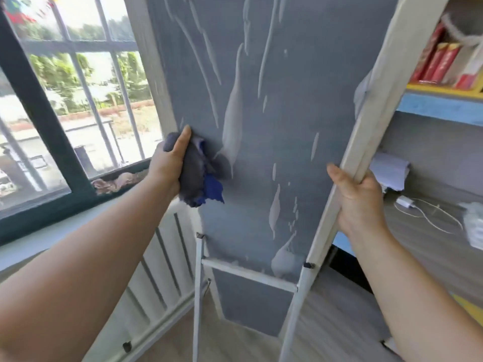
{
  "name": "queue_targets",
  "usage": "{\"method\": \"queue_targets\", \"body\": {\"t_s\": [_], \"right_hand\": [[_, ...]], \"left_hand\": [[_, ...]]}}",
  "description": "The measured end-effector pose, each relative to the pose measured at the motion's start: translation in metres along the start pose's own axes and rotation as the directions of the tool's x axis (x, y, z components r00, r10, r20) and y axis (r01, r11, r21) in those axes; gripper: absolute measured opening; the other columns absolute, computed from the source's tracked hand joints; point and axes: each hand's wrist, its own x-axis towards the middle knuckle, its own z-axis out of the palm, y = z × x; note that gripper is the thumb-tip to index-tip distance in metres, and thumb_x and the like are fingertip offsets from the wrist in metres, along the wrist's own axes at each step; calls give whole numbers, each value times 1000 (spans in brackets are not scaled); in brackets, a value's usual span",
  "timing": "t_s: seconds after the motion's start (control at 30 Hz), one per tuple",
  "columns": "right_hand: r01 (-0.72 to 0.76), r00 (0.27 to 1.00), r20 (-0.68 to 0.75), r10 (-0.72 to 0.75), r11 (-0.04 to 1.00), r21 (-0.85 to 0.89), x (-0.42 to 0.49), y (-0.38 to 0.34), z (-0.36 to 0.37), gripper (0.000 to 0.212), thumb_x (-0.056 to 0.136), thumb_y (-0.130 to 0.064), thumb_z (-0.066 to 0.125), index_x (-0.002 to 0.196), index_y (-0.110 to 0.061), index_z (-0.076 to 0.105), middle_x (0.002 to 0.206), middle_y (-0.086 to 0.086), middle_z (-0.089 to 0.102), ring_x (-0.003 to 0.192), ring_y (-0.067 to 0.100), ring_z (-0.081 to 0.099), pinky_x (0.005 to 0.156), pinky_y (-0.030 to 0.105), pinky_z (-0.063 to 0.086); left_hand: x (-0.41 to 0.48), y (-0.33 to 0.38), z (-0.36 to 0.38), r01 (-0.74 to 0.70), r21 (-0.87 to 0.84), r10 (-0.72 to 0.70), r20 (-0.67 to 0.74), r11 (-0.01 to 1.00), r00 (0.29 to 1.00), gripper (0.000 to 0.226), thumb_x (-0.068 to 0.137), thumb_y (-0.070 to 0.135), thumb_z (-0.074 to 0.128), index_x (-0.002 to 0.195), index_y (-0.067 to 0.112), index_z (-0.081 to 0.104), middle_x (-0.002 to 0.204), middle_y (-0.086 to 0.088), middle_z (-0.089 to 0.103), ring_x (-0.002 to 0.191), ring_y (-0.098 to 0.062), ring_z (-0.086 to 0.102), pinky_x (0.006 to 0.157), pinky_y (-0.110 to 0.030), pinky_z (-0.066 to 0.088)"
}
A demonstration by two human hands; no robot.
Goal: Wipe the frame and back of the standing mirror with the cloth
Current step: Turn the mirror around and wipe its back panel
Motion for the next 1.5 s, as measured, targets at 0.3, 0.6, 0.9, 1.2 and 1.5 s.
{"method": "queue_targets", "body": {"t_s": [0.3, 0.6, 0.9, 1.2, 1.5], "right_hand": [[72, 993, -89, -78, 995, -67, 11, 21, 0, 21, 70, -27, 81, 86, -25, 69, 82, -15, 74, 83, 6, 68, 88, 33, 54], [175, 957, -181, -227, 949, -264, -18, 21, 38, 21, 65, -40, 81, 84, -42, 71, 79, -22, 72, 77, -3, 66, 72, 13, 50], [111, 920, -264, -288, 840, -531, -94, 18, 109, 23, 67, -46, 79, 85, -36, 68, 80, -18, 72, 75, -6, 64, 67, 9, 49], [6, 872, -383, -306, 787, -617, -143, 43, 141, 23, 76, -19, 84, 87, -30, 67, 88, -14, 73, 87, 1, 68, 75, 16, 49], [67, 841, -343, -419, 709, -702, -175, 67, 171, 49, 83, -12, 76, 88, -58, 60, 89, -35, 65, 88, -12, 63, 73, 0, 43]], "left_hand": [[61, -43, 39, 113, -51, -105, 138, 992, 985, 45, 54, 74, 73, 81, 37, 72, 100, -4, 75, 102, -26, 70, 99, -48, 53], [118, -72, 53, 205, -120, -158, 322, 971, 934, 53, 50, 74, 77, 85, 34, 74, 104, -2, 75, 106, -26, 70, 101, -47, 52], [147, -69, 57, 344, -147, -200, 583, 928, 788, 27, 96, 49, 57, 84, 28, 67, 67, 4, 70, 65, -23, 68, 64, -36, 60], [149, -84, 78, 636, 123, -467, 784, 762, 408, 82, 82, 83, 40, 148, 35, 42, 144, -9, 55, 124, -39, 56, 103, -57, 40], [143, -107, 88, 665, 336, -641, 714, 667, 282, 97, 52, 94, 58, 126, 33, 62, 119, -9, 72, 103, -43, 65, 87, -69, 45]]}}
